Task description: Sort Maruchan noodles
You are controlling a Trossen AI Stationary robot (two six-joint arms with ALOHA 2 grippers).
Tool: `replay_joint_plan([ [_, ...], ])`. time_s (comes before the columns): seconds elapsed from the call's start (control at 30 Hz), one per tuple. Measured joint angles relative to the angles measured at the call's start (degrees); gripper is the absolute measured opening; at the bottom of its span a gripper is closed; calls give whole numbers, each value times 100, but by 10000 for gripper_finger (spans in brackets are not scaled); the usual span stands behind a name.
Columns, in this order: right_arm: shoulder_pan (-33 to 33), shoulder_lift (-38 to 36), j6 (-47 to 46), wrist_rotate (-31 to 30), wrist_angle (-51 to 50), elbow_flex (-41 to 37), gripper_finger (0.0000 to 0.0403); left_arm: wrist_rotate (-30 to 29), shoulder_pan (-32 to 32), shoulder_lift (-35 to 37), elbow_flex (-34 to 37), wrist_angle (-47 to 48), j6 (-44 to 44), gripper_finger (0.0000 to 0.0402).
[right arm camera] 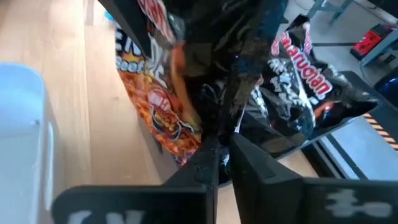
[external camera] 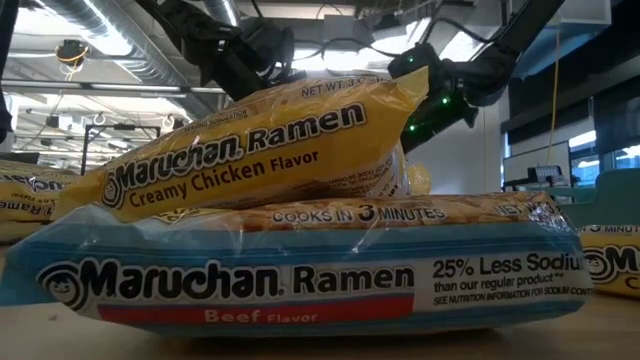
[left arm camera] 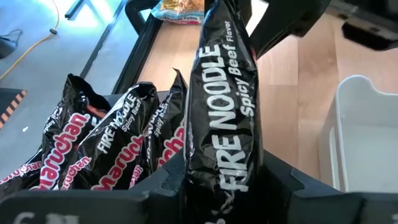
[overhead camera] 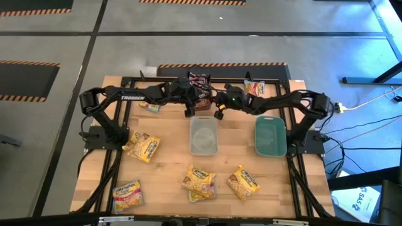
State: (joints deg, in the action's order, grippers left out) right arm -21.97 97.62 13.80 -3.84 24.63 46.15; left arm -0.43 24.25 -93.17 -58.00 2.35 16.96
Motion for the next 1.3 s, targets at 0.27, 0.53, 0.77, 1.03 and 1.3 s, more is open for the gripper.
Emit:
replay_joint_plan([
  [0.27,-110,207,-64,66,-46,4,3,30,72,-13,15,-180,11,115],
  [0.53,-99,258,-70,67,-52,7,2,231,217,-235,5,-353,12,116],
  [0.77,-97,256,-68,46,-94,9,2,42,341,-417,0,-272,123,116],
  [1.03,-93,241,-44,-5,-108,9,1,132,352,-417,-2,-128,180,116],
  [1.3,-88,208,-44,2,-129,2,1,420,354,-435,9,59,176,116],
])
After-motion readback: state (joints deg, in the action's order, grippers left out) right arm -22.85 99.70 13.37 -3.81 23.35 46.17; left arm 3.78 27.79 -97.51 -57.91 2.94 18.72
